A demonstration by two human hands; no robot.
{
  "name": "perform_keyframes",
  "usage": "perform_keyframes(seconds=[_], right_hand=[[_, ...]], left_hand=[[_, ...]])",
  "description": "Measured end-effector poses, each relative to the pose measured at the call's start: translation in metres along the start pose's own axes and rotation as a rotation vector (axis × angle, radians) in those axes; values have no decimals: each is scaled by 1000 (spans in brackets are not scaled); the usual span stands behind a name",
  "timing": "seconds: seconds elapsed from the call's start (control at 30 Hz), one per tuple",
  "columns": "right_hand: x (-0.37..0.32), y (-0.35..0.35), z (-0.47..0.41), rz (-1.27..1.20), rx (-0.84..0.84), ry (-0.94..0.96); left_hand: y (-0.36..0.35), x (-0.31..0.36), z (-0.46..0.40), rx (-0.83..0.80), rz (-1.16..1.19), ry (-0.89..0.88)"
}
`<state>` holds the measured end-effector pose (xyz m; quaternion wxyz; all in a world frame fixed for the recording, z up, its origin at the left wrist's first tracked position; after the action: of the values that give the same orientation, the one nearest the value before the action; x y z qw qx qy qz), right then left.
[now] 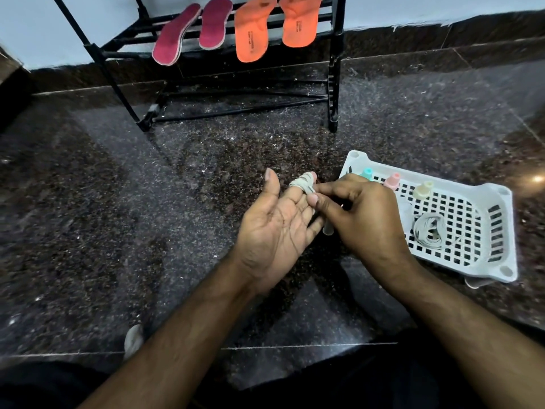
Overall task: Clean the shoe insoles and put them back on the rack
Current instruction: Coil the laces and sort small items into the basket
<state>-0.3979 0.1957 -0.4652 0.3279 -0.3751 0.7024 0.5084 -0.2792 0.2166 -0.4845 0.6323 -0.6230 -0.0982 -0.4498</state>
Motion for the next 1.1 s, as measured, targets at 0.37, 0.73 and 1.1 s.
perform_keyframes(seconds=[0.37, 0.73, 1.1], right_hand=[[-7, 21, 5, -17, 37, 79], [-6, 84, 23, 142, 238, -1], [60, 161, 4, 49, 250, -276]], left_hand=[[-13, 2, 4, -47, -109, 33], [-63, -26, -21, 507, -245, -277], [-132, -69, -69, 144, -806, -231]])
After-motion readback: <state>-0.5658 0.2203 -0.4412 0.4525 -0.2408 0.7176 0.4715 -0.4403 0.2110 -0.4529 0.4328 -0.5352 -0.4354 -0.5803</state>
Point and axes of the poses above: each hand's wrist, its own z-axis away from the middle knuckle, its own y-axis out of the back of the hand, x = y × z, the point moved 7 cm from there along -z, towards the middle knuckle, and after that the axes turned 2 degrees about x, right-handed, at the moved point
